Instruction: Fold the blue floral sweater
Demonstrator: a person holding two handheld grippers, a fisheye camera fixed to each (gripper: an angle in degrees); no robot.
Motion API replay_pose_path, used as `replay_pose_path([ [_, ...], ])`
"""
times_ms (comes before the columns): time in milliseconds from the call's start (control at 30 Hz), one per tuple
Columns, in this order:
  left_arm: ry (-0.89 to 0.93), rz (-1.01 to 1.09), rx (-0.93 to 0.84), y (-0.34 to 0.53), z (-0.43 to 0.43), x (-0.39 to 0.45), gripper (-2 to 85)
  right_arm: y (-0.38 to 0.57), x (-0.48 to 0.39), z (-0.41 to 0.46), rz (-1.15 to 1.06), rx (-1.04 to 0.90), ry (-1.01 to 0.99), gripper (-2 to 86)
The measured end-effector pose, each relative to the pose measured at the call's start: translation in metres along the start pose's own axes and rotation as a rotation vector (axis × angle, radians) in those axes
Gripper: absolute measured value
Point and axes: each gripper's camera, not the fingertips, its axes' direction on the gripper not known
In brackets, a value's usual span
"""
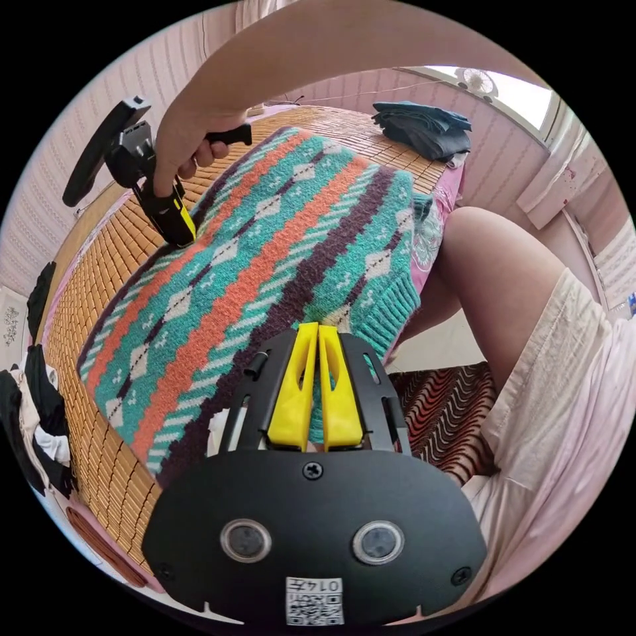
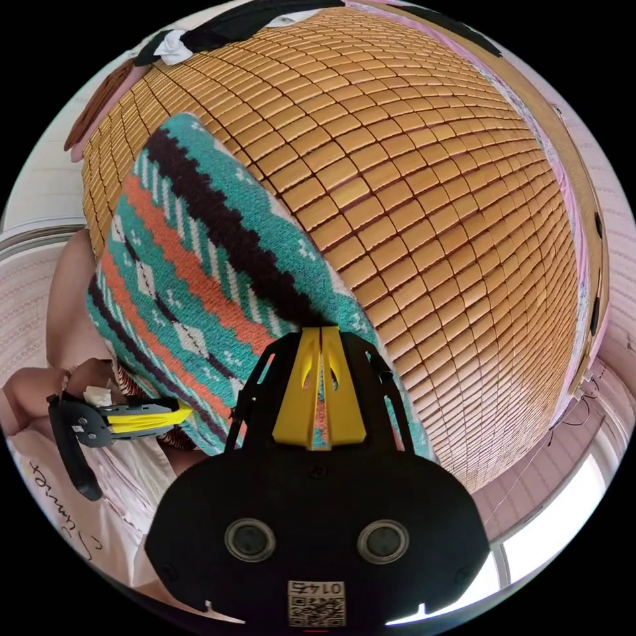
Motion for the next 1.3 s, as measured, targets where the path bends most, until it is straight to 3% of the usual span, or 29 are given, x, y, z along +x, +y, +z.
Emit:
replay_pose_path([
  [67, 0.003, -0.027, -0.002, -0.006, 0.001, -0.001, -0.9, 0.020, 0.006, -0.008, 0.024, 0.058, -0.024, -0.5],
  [233, 0.051, -0.105, 0.105, -0.013, -0.021, -0.022, -0.2, 0.205, 0.003, -0.044, 0.314, 0.566, -0.143, 0.5],
  [367, 0.193, -0.190, 0.234, -0.049, -0.042, -0.074, 5.4, 0.350, -0.001, -0.002, 0.669, 0.663, -0.162, 5.5],
  [433, 0.278, -0.184, 0.242, -0.080, -0.040, -0.096, 7.8, 0.417, 0.005, 0.035, 0.832, 0.636, -0.255, 14.2],
  [533, 0.320, -0.158, 0.216, -0.144, -0.028, -0.120, 9.3, 0.469, 0.018, 0.069, 0.973, 0.639, -0.393, 17.8],
  [800, 0.314, -0.195, 0.046, -0.301, 0.043, -0.121, 16.5, 0.517, 0.037, 0.107, 1.051, 0.716, -0.615, 15.5],
  [967, 0.249, -0.129, -0.306, -0.346, 0.118, -0.111, 10.8, 0.528, 0.033, 0.101, 1.020, 0.661, -0.570, 10.4],
  [1167, 0.264, -0.132, -0.209, -0.361, 0.100, -0.123, 7.9, 0.586, 0.027, 0.084, 1.002, 0.923, -0.681, 6.0],
  [1300, 0.405, -0.131, -0.015, -0.372, 0.058, -0.134, 7.7, 0.647, 0.019, 0.043, 1.026, 1.096, -0.573, 5.9],
])
